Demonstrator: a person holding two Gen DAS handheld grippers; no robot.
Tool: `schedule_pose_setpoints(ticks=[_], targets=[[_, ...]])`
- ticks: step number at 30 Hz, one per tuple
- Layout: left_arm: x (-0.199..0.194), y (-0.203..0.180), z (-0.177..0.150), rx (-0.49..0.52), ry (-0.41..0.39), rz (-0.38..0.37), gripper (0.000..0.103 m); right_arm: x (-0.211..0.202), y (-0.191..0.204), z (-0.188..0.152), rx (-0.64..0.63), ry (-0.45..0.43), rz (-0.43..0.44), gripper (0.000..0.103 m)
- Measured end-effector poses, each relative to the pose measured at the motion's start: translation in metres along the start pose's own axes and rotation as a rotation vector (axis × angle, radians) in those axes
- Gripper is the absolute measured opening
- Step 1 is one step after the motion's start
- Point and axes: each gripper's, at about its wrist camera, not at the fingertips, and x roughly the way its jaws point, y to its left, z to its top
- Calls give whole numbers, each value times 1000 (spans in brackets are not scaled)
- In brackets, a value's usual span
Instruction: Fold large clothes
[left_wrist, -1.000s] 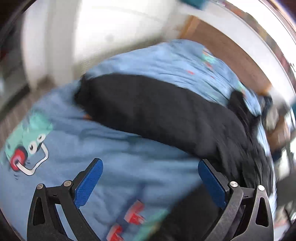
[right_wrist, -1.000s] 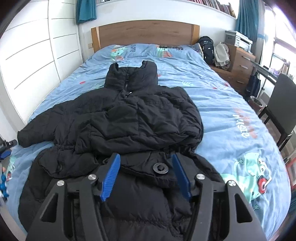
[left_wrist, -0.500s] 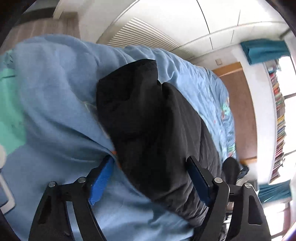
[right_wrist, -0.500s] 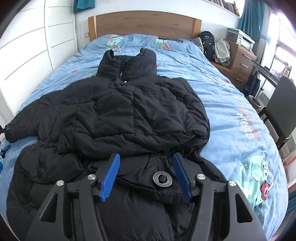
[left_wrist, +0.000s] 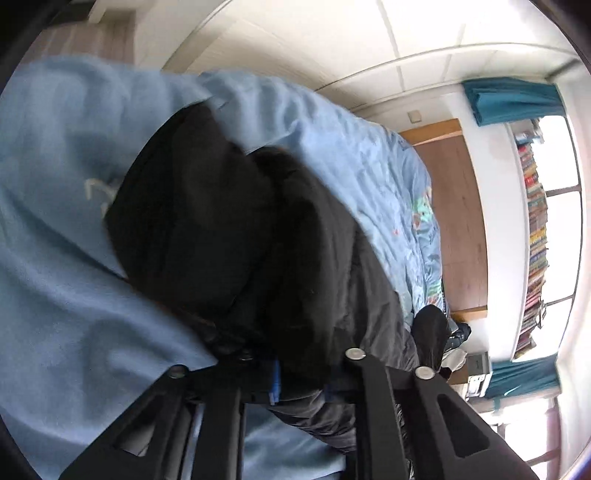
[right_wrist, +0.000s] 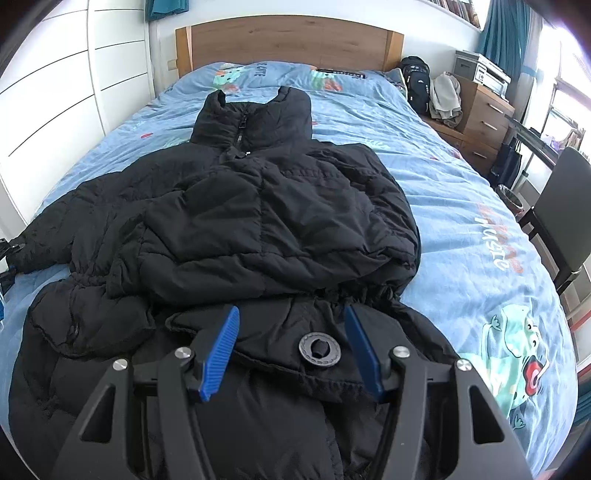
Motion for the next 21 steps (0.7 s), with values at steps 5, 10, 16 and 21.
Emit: schedule_pose_setpoints(ticks=[5,10,16,21], targets=[[-17,-62,-11,172,-38,-29,9,-11,-11,-2,2,-18,-4,58],[-36,-141,-45,373,-23,-126,8,-26,-32,-4,47,-45,0,58],[-24,-240,-119,613,60,-194,8,-46,-65,-9,102,-77,-3,58],[1,-284,-189,763,164,-202,8,-63,-99,-16,160,-104,-16,58]])
